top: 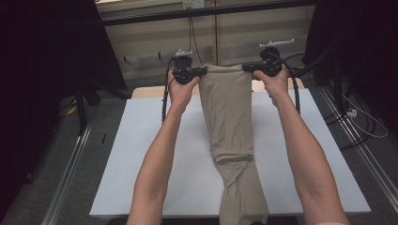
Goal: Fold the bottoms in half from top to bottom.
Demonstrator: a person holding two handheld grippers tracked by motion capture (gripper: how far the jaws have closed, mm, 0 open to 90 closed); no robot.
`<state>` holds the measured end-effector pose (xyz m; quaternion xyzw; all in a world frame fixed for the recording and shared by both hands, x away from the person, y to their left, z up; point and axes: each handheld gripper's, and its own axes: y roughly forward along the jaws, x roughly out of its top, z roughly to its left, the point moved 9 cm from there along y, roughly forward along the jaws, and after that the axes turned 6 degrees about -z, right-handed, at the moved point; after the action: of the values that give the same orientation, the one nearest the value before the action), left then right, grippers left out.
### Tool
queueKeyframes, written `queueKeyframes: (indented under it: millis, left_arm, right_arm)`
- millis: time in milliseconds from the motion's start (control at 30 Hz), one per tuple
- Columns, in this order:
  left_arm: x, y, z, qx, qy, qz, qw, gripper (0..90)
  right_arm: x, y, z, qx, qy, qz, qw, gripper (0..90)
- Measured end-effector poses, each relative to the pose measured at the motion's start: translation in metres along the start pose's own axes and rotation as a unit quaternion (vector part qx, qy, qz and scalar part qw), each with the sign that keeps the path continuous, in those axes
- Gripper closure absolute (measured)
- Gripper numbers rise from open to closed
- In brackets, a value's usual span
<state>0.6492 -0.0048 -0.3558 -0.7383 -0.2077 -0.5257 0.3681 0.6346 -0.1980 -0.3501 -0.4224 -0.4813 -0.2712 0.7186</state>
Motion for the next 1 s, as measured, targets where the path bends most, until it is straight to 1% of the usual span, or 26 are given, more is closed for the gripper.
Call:
queueKeyframes:
  millis: [33, 67, 100, 133, 167, 200, 233, 267, 333, 400, 467, 500, 533, 567, 600, 633, 667, 700, 733, 767, 800, 833, 900, 933, 967, 1000]
  left_arm:
    - [-0.004, 0.003, 0.006, 0.023, -0.018, -0.003, 0.9996, 67.6]
    - [-0.010, 0.005, 0.010, 0.037, -0.023, 0.006, 0.9990, 44.9]
    - [-0.017, 0.004, 0.011, 0.036, -0.018, 0.019, 0.9990, 37.1]
    - [-0.025, 0.003, 0.012, 0.031, -0.016, 0.028, 0.9990, 39.6]
    - [-0.032, 0.001, 0.013, 0.033, -0.016, 0.037, 0.9987, 37.7]
    - [-0.038, -0.003, 0.015, 0.038, -0.014, 0.039, 0.9984, 32.1]
    - [-0.044, -0.006, 0.015, 0.039, -0.007, 0.044, 0.9983, 27.6]
    - [-0.050, -0.011, 0.016, 0.040, -0.001, 0.051, 0.9979, 25.4]
    - [-0.060, -0.020, 0.014, 0.036, -0.003, 0.047, 0.9982, 20.9]
    - [-0.069, -0.031, 0.012, 0.033, 0.007, 0.052, 0.9981, 18.9]
    - [-0.078, -0.042, 0.007, 0.024, 0.008, 0.046, 0.9986, 14.2]
    - [-0.084, -0.047, 0.005, 0.025, 0.014, 0.042, 0.9987, 14.0]
    - [-0.089, -0.052, 0.002, 0.033, 0.020, 0.048, 0.9981, 13.8]
    - [-0.094, -0.059, -0.001, 0.040, 0.024, 0.052, 0.9976, 12.6]
    - [-0.097, -0.066, -0.005, 0.042, 0.011, 0.038, 0.9984, 10.1]
    - [-0.102, -0.073, -0.012, 0.024, 0.002, 0.035, 0.9991, 7.8]
    - [-0.108, -0.080, -0.019, 0.008, 0.013, 0.036, 0.9992, 6.4]
    - [-0.113, -0.086, -0.026, -0.002, 0.035, 0.032, 0.9989, 6.0]
    - [-0.118, -0.093, -0.031, -0.008, 0.043, 0.032, 0.9985, 4.4]
    - [-0.123, -0.099, -0.036, -0.016, 0.038, 0.033, 0.9986, 3.8]
    - [-0.128, -0.105, -0.042, -0.027, 0.038, 0.034, 0.9983, 4.4]
    - [-0.134, -0.111, -0.046, -0.035, 0.044, 0.041, 0.9976, 4.6]
    - [-0.147, -0.122, -0.054, -0.035, 0.041, 0.043, 0.9976, 5.0]
    - [-0.155, -0.127, -0.057, -0.035, 0.046, 0.052, 0.9970, 6.0]
    - [-0.162, -0.132, -0.061, -0.043, 0.049, 0.054, 0.9965, 6.3]
    - [-0.168, -0.136, -0.066, -0.052, 0.045, 0.057, 0.9960, 6.3]
  right_arm:
    - [0.002, 0.002, -0.004, -0.019, 0.003, -0.004, 0.9998, 49.7]
    - [0.002, 0.003, -0.008, -0.042, 0.009, -0.002, 0.9991, 37.1]
    - [-0.001, 0.004, -0.011, -0.051, 0.012, 0.008, 0.9986, 34.6]
    - [-0.005, 0.003, -0.011, -0.052, 0.010, 0.016, 0.9985, 34.2]
    - [-0.011, 0.003, -0.009, -0.044, 0.009, 0.024, 0.9987, 32.0]
    - [-0.017, 0.002, -0.008, -0.040, 0.002, 0.034, 0.9986, 29.8]
    - [-0.024, -0.001, -0.006, -0.035, -0.003, 0.038, 0.9986, 29.9]
    - [-0.031, -0.003, -0.003, -0.027, -0.006, 0.044, 0.9987, 29.5]
    - [-0.046, -0.011, 0.002, -0.014, -0.011, 0.047, 0.9987, 29.3]
    - [-0.061, -0.021, 0.009, -0.004, -0.015, 0.053, 0.9985, 30.7]
    - [-0.073, -0.032, 0.019, 0.013, -0.017, 0.052, 0.9984, 31.3]
    - [-0.077, -0.038, 0.025, 0.024, -0.015, 0.045, 0.9986, 32.1]
    - [-0.083, -0.044, 0.031, 0.033, -0.016, 0.045, 0.9983, 32.9]
    - [-0.090, -0.049, 0.037, 0.039, -0.023, 0.052, 0.9976, 33.2]
    - [-0.096, -0.055, 0.045, 0.050, -0.026, 0.053, 0.9970, 34.7]
    - [-0.103, -0.061, 0.053, 0.061, -0.033, 0.056, 0.9960, 35.7]
    - [-0.110, -0.068, 0.061, 0.064, -0.041, 0.058, 0.9955, 36.8]
    - [-0.116, -0.075, 0.068, 0.063, -0.052, 0.054, 0.9952, 37.9]
    - [-0.122, -0.082, 0.078, 0.075, -0.063, 0.050, 0.9939, 38.0]
    - [-0.128, -0.089, 0.088, 0.087, -0.067, 0.049, 0.9927, 39.3]
    - [-0.135, -0.095, 0.096, 0.092, -0.074, 0.054, 0.9916, 41.4]
    - [-0.143, -0.101, 0.105, 0.101, -0.082, 0.063, 0.9895, 43.3]
    - [-0.158, -0.111, 0.122, 0.117, -0.087, 0.077, 0.9863, 47.4]
    - [-0.166, -0.116, 0.130, 0.127, -0.086, 0.086, 0.9844, 50.3]
    - [-0.174, -0.121, 0.137, 0.137, -0.085, 0.093, 0.9826, 52.8]
    - [-0.182, -0.125, 0.145, 0.146, -0.087, 0.100, 0.9803, 56.5]
